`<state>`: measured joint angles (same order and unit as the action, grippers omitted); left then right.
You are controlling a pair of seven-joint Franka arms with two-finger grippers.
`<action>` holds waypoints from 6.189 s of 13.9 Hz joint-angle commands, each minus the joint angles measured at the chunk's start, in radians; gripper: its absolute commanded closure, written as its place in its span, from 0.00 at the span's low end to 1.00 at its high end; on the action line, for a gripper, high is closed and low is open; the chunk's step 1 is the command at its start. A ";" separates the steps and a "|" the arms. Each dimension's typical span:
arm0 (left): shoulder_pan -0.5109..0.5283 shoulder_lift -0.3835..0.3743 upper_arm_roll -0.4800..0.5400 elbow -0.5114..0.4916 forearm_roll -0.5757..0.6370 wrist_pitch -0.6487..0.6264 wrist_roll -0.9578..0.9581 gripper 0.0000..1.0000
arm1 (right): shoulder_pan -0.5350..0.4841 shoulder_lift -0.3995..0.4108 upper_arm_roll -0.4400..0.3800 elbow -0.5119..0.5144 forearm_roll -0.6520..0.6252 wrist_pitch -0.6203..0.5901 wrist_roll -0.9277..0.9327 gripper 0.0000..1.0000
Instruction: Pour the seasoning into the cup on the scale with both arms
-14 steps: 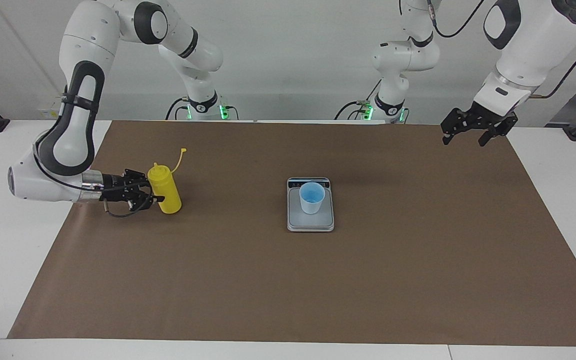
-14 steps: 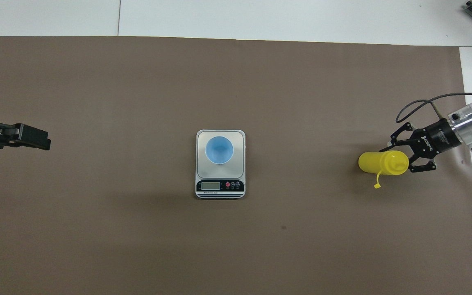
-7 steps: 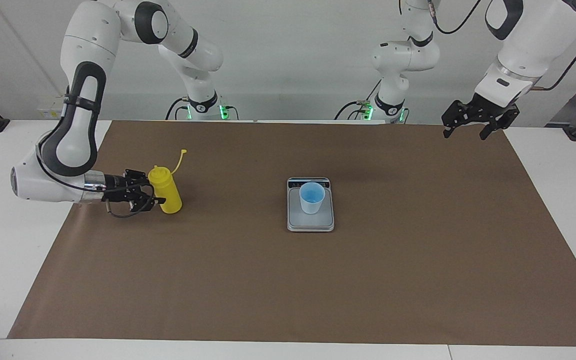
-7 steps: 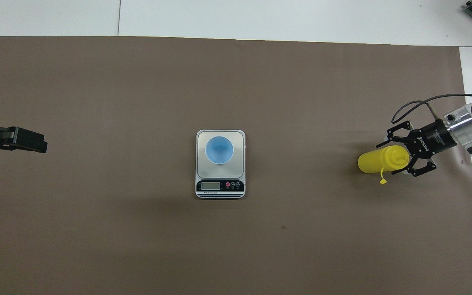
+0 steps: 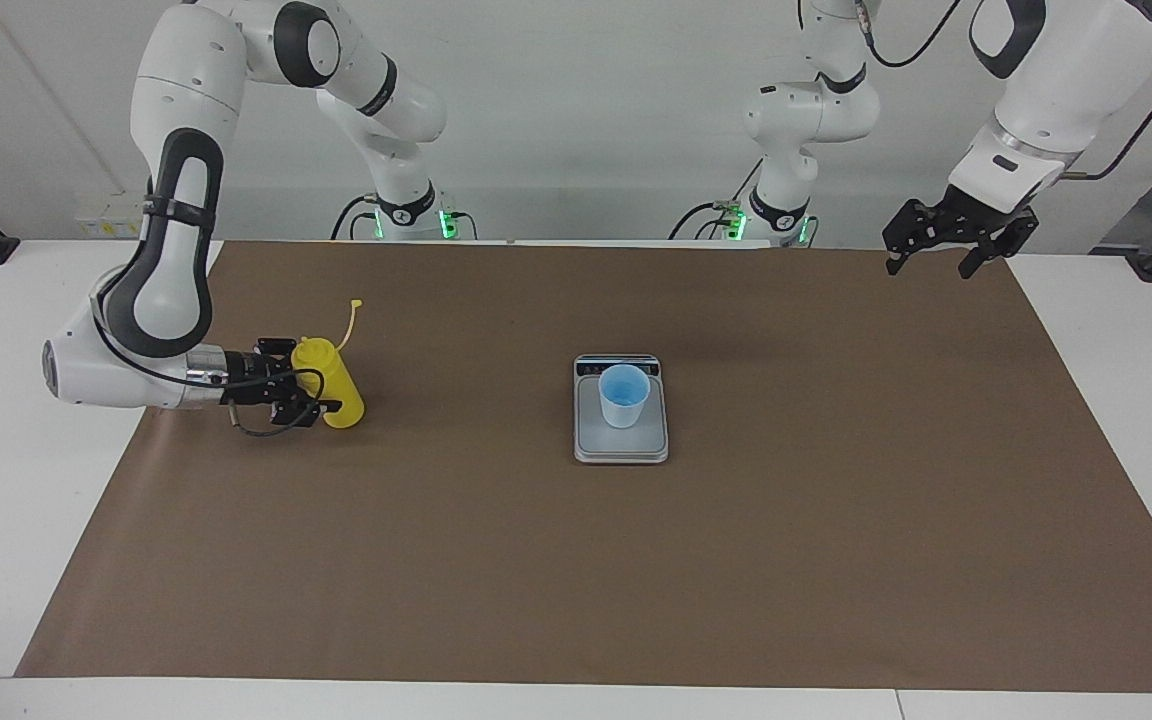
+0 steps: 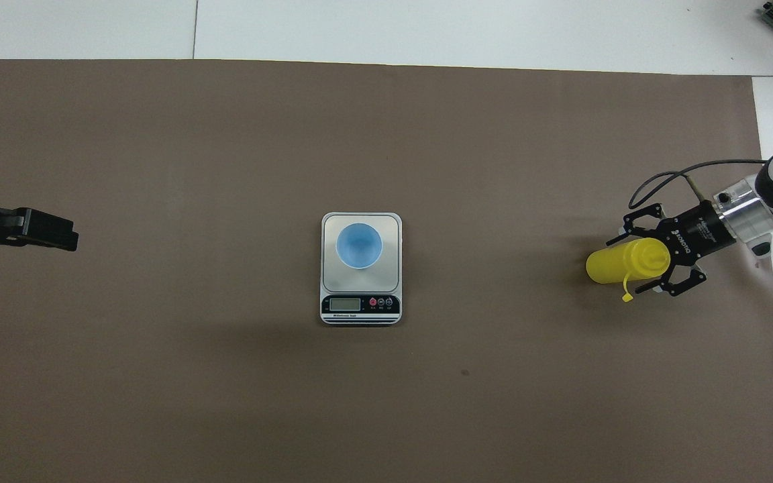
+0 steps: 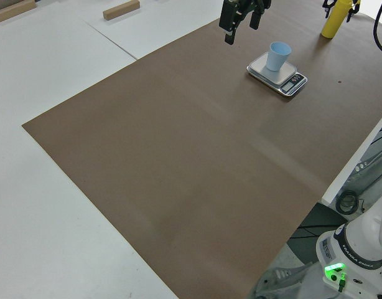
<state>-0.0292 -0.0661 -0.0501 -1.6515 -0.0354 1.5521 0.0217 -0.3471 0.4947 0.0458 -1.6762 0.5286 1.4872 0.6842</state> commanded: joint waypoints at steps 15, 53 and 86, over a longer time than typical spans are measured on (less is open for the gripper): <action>0.015 -0.023 -0.010 -0.017 0.011 -0.012 0.009 0.00 | 0.088 -0.288 0.013 0.003 0.007 0.137 0.328 1.00; 0.014 -0.023 -0.011 -0.017 0.011 -0.012 0.009 0.00 | 0.872 0.018 0.013 -0.094 -0.059 1.999 0.264 1.00; 0.014 -0.023 -0.011 -0.017 0.011 -0.012 0.009 0.00 | 0.928 0.065 -0.010 -0.125 0.028 2.020 -0.233 1.00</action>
<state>-0.0292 -0.0667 -0.0522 -1.6521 -0.0354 1.5516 0.0217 0.5837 0.5742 0.0369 -1.8069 0.5294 3.4824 0.4806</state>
